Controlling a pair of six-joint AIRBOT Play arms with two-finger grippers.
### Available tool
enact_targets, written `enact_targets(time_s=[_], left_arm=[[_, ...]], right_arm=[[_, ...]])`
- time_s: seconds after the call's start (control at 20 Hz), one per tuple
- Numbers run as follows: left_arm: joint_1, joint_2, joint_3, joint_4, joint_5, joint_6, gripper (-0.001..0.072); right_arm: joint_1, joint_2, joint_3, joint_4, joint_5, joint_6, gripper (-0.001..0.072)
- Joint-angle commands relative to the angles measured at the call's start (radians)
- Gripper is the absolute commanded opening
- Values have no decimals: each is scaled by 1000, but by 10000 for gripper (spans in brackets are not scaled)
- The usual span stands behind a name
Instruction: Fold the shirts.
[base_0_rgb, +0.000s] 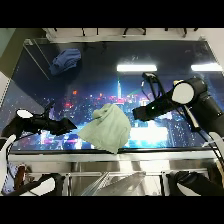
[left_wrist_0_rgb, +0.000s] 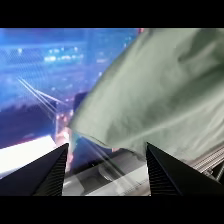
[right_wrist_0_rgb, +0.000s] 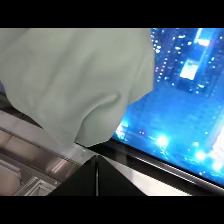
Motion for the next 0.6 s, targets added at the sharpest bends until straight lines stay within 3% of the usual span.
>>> enact_targets(time_s=[0.0,0.2,0.55], left_arm=[[35,-171,59,-24,-5,90,532],[24,-243,80,-45,-3,112,532],[-153,-263,80,-42,-8,134,530]], right_arm=[[58,21,-10,-2,-32,61,34],[57,40,-10,-3,-59,61,34],[57,40,-10,-5,-117,61,34]])
